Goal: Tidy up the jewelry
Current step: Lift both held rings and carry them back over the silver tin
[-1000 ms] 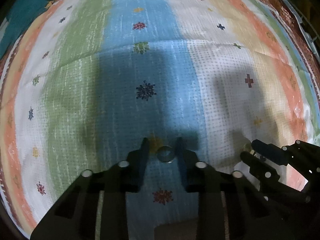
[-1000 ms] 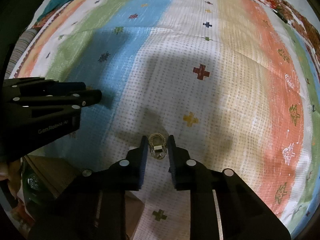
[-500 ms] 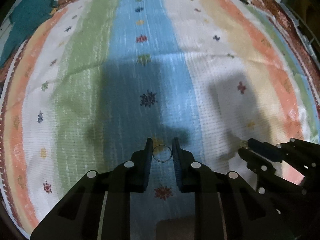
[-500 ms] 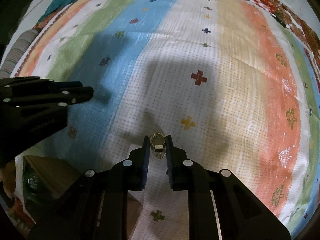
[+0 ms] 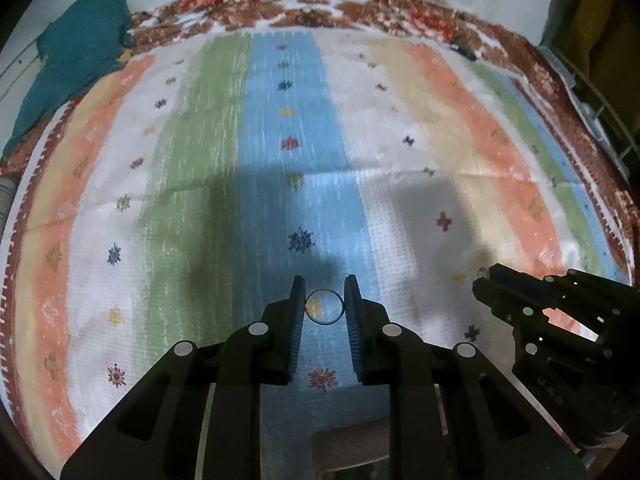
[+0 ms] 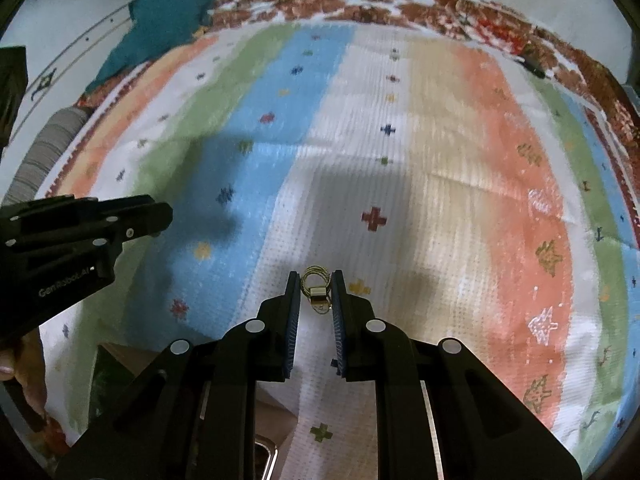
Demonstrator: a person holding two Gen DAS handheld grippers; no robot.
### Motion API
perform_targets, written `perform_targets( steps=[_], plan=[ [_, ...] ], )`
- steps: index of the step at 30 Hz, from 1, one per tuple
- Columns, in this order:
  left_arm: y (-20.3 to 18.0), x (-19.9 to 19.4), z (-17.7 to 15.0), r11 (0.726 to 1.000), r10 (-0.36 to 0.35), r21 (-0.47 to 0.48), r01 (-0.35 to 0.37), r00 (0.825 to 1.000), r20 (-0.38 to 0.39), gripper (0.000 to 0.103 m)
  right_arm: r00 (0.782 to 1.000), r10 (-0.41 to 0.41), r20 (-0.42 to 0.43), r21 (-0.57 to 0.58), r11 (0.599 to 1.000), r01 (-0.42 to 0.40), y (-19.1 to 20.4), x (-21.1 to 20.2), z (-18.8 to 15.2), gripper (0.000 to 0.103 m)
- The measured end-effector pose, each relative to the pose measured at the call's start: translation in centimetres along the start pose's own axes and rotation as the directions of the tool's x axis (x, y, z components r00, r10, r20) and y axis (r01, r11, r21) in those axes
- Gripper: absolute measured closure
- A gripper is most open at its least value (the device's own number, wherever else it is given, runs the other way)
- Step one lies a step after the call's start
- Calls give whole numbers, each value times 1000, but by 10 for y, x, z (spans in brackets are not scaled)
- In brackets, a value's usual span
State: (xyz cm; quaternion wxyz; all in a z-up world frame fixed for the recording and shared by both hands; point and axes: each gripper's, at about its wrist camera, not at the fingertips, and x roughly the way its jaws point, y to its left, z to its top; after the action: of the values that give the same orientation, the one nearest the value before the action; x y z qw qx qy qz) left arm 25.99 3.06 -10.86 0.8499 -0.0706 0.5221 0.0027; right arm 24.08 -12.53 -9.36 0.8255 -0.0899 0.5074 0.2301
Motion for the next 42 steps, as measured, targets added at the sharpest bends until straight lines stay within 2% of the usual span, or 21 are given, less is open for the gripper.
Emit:
perform_targets(
  steps=[8,22,42],
  plan=[
    [-6,-31,-8,1000,3,28,-6,993,115,84,995,18,95,2,1000,-19,7,-26,1,87],
    [-2,-69,-21,999,-5,38,-2,984,180,84,983,26,179,-27,999,-22,21,-58,-7,87],
    [-22,-118,-50,993,-57,112,29,966,251,84,972,24,234,-78,997,-6,31,-98,-31,87]
  ],
)
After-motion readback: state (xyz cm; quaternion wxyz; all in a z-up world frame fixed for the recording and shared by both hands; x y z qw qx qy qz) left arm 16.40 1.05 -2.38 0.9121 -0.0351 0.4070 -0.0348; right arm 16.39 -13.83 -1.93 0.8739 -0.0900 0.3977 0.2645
